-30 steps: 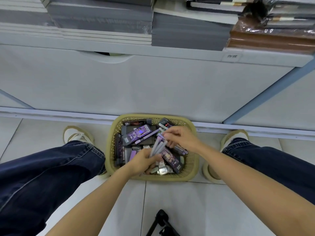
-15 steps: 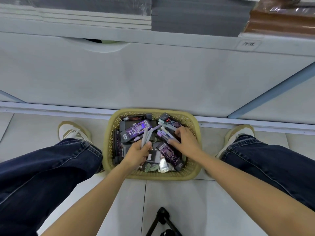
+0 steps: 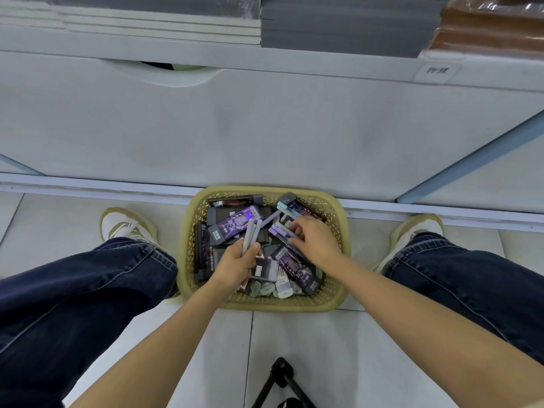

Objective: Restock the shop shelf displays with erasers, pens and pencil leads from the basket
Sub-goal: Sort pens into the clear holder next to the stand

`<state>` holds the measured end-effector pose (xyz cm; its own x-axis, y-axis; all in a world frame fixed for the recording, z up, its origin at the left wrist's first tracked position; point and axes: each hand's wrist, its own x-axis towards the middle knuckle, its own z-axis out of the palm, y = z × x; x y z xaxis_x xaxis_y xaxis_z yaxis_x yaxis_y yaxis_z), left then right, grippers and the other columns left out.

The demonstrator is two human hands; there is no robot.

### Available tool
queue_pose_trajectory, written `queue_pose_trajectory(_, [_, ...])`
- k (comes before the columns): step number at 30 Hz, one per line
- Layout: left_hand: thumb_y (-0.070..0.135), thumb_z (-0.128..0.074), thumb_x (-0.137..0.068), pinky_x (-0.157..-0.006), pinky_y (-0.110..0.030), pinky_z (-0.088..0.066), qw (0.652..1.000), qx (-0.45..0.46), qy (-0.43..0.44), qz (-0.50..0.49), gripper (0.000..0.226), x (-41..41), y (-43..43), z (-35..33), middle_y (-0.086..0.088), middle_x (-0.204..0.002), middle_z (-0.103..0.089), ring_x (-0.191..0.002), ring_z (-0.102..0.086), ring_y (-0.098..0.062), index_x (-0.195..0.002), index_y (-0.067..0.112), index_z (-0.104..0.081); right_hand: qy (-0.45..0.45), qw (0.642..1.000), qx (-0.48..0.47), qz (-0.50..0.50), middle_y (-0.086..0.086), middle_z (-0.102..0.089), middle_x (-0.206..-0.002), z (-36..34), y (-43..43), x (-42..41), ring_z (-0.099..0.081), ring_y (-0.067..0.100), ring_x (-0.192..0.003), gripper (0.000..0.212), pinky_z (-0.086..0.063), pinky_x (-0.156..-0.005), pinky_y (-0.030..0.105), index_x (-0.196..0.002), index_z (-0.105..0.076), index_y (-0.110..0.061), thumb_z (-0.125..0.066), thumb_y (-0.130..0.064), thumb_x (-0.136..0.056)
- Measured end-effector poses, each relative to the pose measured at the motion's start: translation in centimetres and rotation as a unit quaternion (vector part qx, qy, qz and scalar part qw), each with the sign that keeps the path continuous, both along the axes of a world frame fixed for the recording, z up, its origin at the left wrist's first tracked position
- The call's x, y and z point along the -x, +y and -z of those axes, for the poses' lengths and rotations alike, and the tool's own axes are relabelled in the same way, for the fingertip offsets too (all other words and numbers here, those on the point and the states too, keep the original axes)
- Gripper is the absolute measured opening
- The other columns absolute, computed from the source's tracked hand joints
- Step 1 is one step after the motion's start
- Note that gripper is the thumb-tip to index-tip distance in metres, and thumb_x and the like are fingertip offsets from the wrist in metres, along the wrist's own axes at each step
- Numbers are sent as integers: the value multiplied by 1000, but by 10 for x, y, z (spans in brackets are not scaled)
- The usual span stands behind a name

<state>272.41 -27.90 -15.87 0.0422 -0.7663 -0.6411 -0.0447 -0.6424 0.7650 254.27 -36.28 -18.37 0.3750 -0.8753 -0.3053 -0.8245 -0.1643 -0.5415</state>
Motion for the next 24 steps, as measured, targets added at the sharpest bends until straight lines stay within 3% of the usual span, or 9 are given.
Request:
queue_pose_trajectory(3, [24, -45, -103, -41, -22, -29, 1000, -2, 1, 0, 22, -1, 0, 1, 2, -60, -32, -46, -27, -10, -87, 10, -45, 18, 998, -46, -39, -2, -53, -98, 5, 7, 0, -52, 14, -88, 34, -43, -76, 29, -106, -57, -12, -74, -30, -83])
queue_pose_trajectory(5, [24, -45, -103, -40, -21, -30, 1000, -4, 0, -1, 21, -1, 0, 2, 1, -60, -32, -46, -27, -11, -87, 10, -45, 30, 994, -85, -68, -2, -48, -91, 8, 8, 3, -49, 17, -86, 27, -36, -71, 30, -89, -48, -18, -73, -30, -84])
queue_pose_trajectory(7, [25, -45, -103, -39, -20, -31, 1000, -5, -2, -4, 22, -1, 0, 3, 1, -60, -33, -46, -27, -11, -87, 11, -45, 25, 993, -89, -70, -4, -40, -82, 10, 10, 5, -43, 18, -82, 39, -30, -67, 30, -73, -33, -24, -69, -27, -88])
queue_pose_trajectory(9, [25, -45, -103, -39, -20, -31, 1000, -8, -1, -8, 21, -1, 0, 3, 1, -61, -33, -46, -28, -10, -87, 11, -46, 22, 995, -74, -61, -8, -34, -75, 10, 12, 4, -39, 15, -76, 45, -27, -66, 29, -69, -25, -28, -64, -27, -92])
queue_pose_trajectory(15, [28, -54, -99, -37, -22, -26, 999, -8, 6, -38, 24, 0, -2, -1, 1, -59, -36, -40, -25, -9, -83, 12, -48, -109, 987, -121, 13, 1, -45, -71, -7, 6, 7, -37, 9, -60, 33, -31, -59, 27, -75, -48, -10, -49, -31, -100])
queue_pose_trajectory(18, [32, -69, -89, -34, -21, -27, 997, -2, 23, -71, 28, 6, -7, -11, 0, -57, -42, -37, -25, -8, -83, 10, -53, -236, 946, -212, 60, -5, -59, -68, -33, 1, -2, -53, 0, -59, 29, -42, -60, 17, -80, -59, -18, -47, -35, -101])
queue_pose_trajectory(20, [34, -76, -81, -34, -20, -25, 994, 4, 64, -84, 28, 13, -11, -22, -4, -60, -50, -37, -24, -8, -87, 10, -61, -314, 903, -273, 109, -1, -69, -82, -47, 0, -11, -64, 12, -77, 25, -51, -69, 26, -94, -67, -19, -48, -34, -101])
queue_pose_trajectory(22, [34, -77, -79, -33, -19, -22, 990, 12, 114, -87, 27, 20, -13, -33, 1, -52, -44, -35, -22, -7, -84, 13, -60, -370, 866, -305, 141, 2, -72, -94, -60, 2, -18, -64, 24, -83, 27, -52, -74, 36, -103, -69, -17, -50, -35, -100])
queue_pose_trajectory(24, [33, -76, -79, -32, -19, -22, 987, 34, 138, -76, 27, 25, -13, -43, 8, -45, -36, -34, -21, -7, -76, 16, -54, -421, 831, -328, 160, 4, -74, -101, -72, 6, -24, -69, 24, -83, 27, -56, -71, 34, -105, -70, -16, -51, -34, -99])
